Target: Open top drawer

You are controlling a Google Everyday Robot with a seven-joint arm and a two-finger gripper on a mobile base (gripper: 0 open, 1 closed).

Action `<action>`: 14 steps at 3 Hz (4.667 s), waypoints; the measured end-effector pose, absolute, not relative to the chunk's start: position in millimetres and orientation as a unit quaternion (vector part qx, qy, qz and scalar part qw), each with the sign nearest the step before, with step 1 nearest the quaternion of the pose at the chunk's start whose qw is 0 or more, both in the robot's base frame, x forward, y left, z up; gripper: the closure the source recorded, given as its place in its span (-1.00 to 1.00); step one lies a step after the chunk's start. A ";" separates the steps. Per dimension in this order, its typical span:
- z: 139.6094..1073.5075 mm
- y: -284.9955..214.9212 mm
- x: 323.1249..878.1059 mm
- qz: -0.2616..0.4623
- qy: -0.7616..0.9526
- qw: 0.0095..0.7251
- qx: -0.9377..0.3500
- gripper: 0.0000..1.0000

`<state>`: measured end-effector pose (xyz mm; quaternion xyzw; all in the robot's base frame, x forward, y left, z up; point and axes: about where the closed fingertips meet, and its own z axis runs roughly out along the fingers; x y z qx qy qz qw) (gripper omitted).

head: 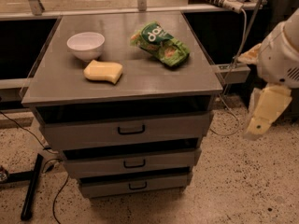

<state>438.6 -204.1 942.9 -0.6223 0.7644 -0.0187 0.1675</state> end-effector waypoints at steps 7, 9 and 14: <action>722.5 -180.6 530.7 0.049 0.676 0.299 -0.671 -1.00; 698.9 -140.7 556.9 0.053 0.636 0.313 -0.704 -1.00; 660.6 -117.7 583.6 0.066 0.612 0.314 -0.723 -0.17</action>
Offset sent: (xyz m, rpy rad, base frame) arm 0.0118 0.0180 -0.1208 0.1618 -0.1721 0.2184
